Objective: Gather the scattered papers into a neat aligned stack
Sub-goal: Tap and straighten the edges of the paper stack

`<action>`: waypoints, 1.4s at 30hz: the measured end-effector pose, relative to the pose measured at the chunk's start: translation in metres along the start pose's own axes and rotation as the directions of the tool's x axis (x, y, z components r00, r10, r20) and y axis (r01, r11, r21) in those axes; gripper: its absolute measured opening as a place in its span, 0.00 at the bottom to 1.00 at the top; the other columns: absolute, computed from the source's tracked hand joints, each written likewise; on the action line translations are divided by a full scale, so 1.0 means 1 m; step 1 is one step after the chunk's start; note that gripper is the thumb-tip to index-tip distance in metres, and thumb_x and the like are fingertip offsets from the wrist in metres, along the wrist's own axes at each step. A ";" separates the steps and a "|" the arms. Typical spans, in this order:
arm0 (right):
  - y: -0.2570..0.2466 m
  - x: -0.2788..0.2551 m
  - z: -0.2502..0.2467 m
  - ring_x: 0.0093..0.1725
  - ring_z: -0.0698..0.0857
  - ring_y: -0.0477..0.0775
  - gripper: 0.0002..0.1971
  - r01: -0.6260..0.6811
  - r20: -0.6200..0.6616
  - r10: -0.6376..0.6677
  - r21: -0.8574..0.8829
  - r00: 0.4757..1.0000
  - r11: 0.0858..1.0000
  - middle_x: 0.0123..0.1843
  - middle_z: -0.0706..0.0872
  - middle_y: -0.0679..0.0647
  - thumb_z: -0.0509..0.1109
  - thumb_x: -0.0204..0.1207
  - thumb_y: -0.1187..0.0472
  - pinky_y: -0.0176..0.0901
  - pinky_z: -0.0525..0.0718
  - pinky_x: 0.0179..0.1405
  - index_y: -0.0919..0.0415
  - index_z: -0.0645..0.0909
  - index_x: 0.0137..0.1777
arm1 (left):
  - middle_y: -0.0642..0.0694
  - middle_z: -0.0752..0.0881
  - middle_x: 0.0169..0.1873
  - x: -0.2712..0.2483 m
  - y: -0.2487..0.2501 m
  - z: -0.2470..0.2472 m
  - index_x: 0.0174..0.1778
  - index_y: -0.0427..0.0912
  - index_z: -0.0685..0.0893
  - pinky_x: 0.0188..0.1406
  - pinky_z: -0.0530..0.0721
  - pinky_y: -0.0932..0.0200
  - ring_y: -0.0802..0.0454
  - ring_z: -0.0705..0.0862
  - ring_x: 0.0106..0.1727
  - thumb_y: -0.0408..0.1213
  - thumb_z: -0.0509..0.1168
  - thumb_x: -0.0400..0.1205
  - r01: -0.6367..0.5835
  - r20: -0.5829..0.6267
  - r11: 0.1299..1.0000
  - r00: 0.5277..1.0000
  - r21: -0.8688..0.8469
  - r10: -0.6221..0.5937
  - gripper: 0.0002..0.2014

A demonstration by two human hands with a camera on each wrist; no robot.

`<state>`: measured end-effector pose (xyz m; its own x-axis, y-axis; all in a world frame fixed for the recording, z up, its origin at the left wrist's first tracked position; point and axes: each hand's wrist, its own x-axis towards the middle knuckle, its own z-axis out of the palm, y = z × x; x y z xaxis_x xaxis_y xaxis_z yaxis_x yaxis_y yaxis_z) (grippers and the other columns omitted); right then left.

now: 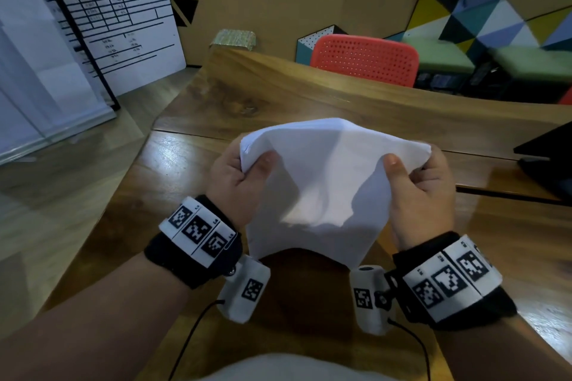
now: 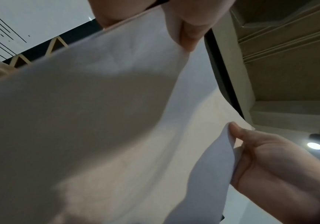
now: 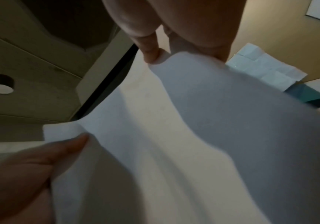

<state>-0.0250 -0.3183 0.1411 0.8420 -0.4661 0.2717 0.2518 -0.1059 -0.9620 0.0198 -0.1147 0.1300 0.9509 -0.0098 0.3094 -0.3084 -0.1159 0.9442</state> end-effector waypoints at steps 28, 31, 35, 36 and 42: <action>-0.002 0.009 0.013 0.29 0.84 0.37 0.15 -0.058 -0.033 0.063 0.134 0.997 0.989 0.27 0.87 0.39 0.79 0.64 0.69 0.38 0.83 0.34 0.49 0.80 0.34 | 0.58 0.88 0.21 0.009 0.021 0.010 0.34 0.46 0.87 0.21 0.80 0.70 0.64 0.86 0.25 0.34 0.74 0.72 0.156 -0.087 0.971 0.981 -0.179 -0.174 0.03; -0.002 0.004 0.016 0.29 0.83 0.36 0.16 -0.001 -0.069 0.012 0.165 0.998 0.986 0.26 0.87 0.38 0.78 0.65 0.71 0.34 0.83 0.32 0.47 0.81 0.30 | 0.61 0.88 0.21 0.005 0.027 0.011 0.35 0.43 0.86 0.23 0.81 0.70 0.66 0.86 0.25 0.31 0.72 0.74 0.085 -0.111 0.978 0.988 -0.189 -0.107 0.04; 0.007 -0.005 0.019 0.30 0.84 0.36 0.14 -0.037 -0.061 0.046 0.136 0.997 0.990 0.27 0.87 0.37 0.79 0.65 0.67 0.36 0.84 0.35 0.48 0.81 0.32 | 0.61 0.88 0.22 0.002 0.017 0.010 0.36 0.44 0.87 0.24 0.82 0.69 0.66 0.86 0.27 0.33 0.74 0.72 0.129 -0.127 0.980 0.981 -0.153 -0.149 0.03; 0.008 -0.005 0.019 0.30 0.84 0.36 0.14 -0.043 -0.060 0.052 0.144 0.997 0.989 0.27 0.87 0.37 0.79 0.65 0.67 0.35 0.84 0.35 0.48 0.80 0.33 | 0.61 0.88 0.22 0.003 0.017 0.010 0.36 0.46 0.87 0.24 0.83 0.69 0.66 0.86 0.27 0.34 0.75 0.72 0.137 -0.128 0.979 0.979 -0.151 -0.157 0.03; 0.012 -0.005 0.017 0.32 0.85 0.38 0.14 -0.044 -0.067 0.054 0.149 0.996 0.988 0.28 0.88 0.39 0.79 0.65 0.68 0.35 0.85 0.36 0.46 0.86 0.30 | 0.60 0.89 0.23 0.001 0.016 0.009 0.34 0.48 0.86 0.28 0.85 0.64 0.63 0.86 0.28 0.34 0.75 0.71 0.124 -0.118 0.980 0.983 -0.153 -0.143 0.05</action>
<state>-0.0185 -0.3024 0.1287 0.8203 -0.5293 0.2166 0.2830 0.0465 -0.9580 0.0165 -0.1253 0.1446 0.9753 0.1246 0.1826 -0.1885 0.0375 0.9814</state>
